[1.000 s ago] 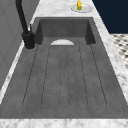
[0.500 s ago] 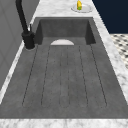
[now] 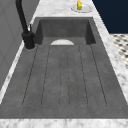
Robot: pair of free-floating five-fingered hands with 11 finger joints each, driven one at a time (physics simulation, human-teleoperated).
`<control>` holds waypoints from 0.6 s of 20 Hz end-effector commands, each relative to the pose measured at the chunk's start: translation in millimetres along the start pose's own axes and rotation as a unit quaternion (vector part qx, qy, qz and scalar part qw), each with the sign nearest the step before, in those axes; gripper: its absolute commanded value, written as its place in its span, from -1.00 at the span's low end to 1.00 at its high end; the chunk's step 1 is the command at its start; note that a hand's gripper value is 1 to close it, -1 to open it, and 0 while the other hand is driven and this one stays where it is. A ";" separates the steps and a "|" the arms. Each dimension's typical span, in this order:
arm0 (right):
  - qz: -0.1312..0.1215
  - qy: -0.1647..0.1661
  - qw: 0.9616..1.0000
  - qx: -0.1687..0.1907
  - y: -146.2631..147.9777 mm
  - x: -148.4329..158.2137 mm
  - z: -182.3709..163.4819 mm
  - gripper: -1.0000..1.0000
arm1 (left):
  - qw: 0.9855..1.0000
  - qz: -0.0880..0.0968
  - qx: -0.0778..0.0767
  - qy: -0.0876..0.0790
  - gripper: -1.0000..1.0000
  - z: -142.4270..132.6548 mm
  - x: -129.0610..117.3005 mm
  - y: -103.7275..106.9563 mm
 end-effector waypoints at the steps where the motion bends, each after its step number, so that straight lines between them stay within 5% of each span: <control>1: -0.002 0.005 1.000 0.003 -31.3 -5.4 9.4 -1.00 | 1.000 0.000 0.000 0.000 0.00 0.0 0.0 0.0; 12: 0.012 0.002 1.000 0.011 -115.2 -24.9 49.9 -1.00 | 1.000 0.000 0.000 0.000 0.00 0.0 0.0 0.0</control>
